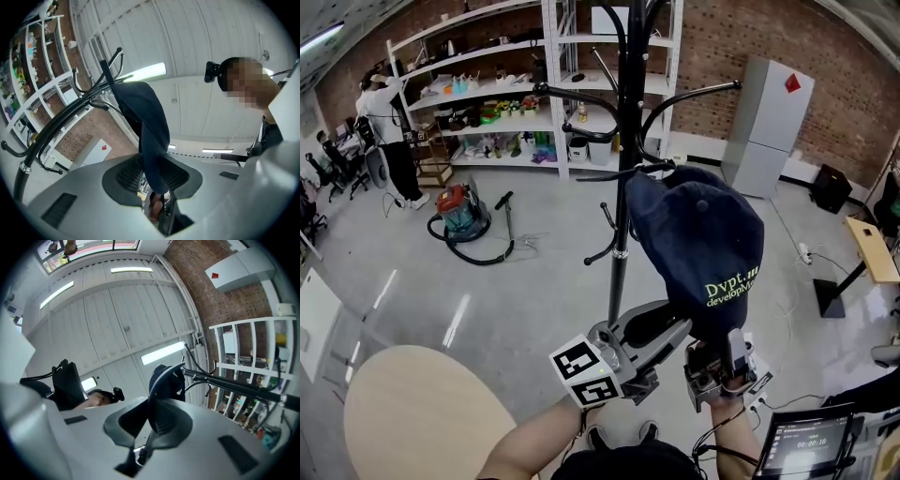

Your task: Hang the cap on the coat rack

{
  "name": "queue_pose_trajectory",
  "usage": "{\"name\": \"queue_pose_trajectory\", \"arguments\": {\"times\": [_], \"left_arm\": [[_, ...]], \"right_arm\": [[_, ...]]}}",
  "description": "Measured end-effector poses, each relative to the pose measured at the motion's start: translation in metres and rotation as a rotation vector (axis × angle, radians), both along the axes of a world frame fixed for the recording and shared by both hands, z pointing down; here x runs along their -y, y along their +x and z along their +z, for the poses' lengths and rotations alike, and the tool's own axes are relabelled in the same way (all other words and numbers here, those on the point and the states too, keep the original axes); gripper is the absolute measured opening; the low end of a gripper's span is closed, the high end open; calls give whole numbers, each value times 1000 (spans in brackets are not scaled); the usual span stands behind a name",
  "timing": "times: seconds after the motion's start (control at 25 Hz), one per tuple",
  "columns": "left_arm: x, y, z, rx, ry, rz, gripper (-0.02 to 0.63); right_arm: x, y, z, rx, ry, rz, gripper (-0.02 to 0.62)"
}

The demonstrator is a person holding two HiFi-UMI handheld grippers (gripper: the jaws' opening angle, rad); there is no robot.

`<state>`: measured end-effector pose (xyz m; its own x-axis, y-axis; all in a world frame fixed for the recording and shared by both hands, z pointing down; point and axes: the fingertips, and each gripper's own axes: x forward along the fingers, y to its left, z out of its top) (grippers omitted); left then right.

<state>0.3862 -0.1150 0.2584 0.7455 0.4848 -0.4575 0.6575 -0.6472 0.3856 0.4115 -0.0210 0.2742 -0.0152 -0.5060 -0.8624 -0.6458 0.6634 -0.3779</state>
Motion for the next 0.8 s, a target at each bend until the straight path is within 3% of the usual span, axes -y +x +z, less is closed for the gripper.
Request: {"name": "queue_pose_trajectory", "arguments": {"times": [0.4,0.8], "left_arm": [[-1,31,12,12,13,-49,107],[9,51,35,84,18,-112,107]], "right_arm": [[0,36,11,-26,15,-18,25],[12,60,35,19,-4,-59,25]]}}
